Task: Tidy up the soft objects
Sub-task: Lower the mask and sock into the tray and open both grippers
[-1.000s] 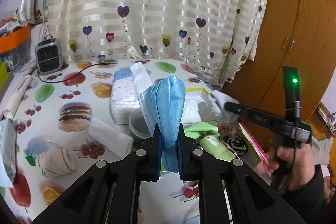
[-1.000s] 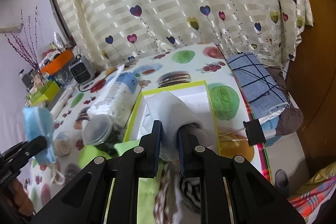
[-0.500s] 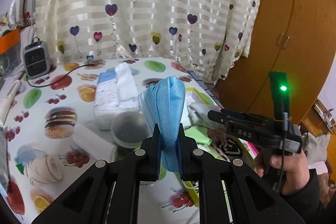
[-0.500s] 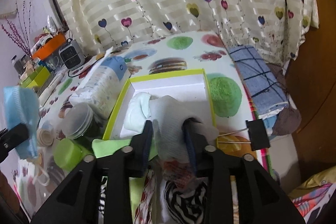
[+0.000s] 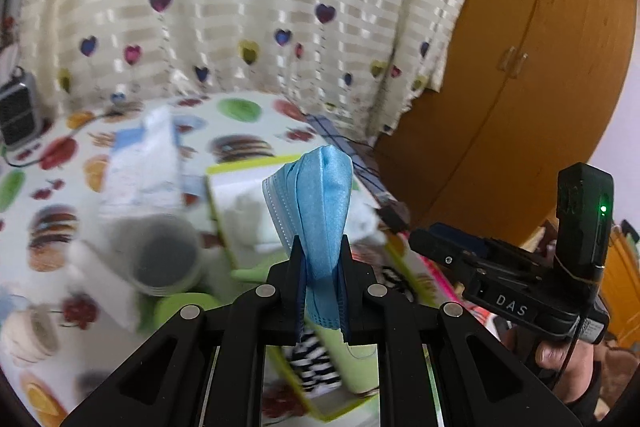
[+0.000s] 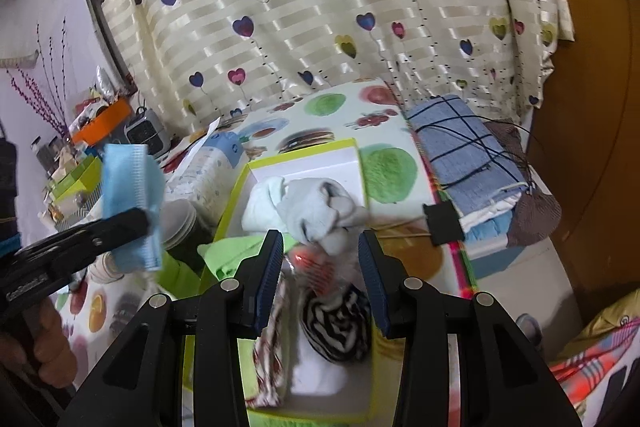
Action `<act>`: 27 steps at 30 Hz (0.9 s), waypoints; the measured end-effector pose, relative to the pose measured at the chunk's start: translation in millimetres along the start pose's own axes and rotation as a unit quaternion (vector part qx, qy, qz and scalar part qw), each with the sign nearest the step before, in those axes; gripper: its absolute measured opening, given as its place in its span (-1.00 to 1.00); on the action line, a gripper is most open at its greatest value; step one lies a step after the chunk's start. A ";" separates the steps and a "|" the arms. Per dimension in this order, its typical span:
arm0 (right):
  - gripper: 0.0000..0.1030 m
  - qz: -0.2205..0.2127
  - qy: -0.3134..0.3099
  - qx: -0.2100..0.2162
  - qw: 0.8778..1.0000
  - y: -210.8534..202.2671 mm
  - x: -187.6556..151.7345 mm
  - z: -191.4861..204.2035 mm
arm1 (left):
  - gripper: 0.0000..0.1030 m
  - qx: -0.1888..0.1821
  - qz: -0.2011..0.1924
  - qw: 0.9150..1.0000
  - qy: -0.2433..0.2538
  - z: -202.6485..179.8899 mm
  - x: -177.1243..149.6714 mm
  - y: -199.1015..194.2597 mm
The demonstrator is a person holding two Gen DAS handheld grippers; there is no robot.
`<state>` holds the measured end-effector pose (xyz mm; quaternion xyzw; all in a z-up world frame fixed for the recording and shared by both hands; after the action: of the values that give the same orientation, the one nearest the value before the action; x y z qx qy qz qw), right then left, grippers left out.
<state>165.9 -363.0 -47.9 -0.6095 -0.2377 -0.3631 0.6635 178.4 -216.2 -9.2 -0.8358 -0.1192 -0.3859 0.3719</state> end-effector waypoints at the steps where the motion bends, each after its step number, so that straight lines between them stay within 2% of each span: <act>1: -0.21 -0.002 0.004 -0.001 1.000 -2.3 -0.4 -4.4 | -0.78 -0.008 0.006 1.000 -0.002 -3.3 -1.2 5.6; 10: -0.21 -0.007 0.033 -0.010 0.999 -10.3 -4.7 -35.9 | -0.78 -0.065 0.057 0.996 -0.030 -28.3 -20.1 52.9; 13: -0.21 0.000 0.033 -0.009 0.999 -7.8 -9.6 -39.1 | -0.77 -0.072 0.073 0.994 -0.032 -32.2 -26.2 65.3; 15: -0.21 0.004 0.033 -0.009 0.999 -5.5 -12.8 -40.7 | -0.64 -0.077 0.086 0.993 -0.025 -35.5 -31.0 73.5; 19: -0.21 0.008 0.036 -0.010 0.999 -3.5 -15.1 -43.4 | -0.36 -0.064 0.104 0.992 -0.021 -31.5 -41.0 83.4; 25: -0.21 0.014 0.031 -0.017 0.999 -1.0 -19.6 -43.5 | -0.18 -0.055 0.092 0.994 -0.006 -35.8 -39.4 66.9; 27: -0.21 0.016 0.030 -0.016 0.999 -0.4 -21.0 -41.9 | -0.17 -0.057 0.085 0.995 0.000 -38.5 -36.7 60.9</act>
<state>147.2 -400.1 -69.6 -0.6129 -0.2016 -0.3742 0.6661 161.8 -282.8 -52.0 -0.8630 -0.0251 -0.3587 0.3549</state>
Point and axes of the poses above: each gripper's, at about its wrist camera, not at the fingertips, and y roughly the way its jaws point, z to its left, x to its top, the point moved 9 cm from there along y, roughly the way its jaws point, and after that the axes turned 15 degrees about -x, right-handed, at the moved point
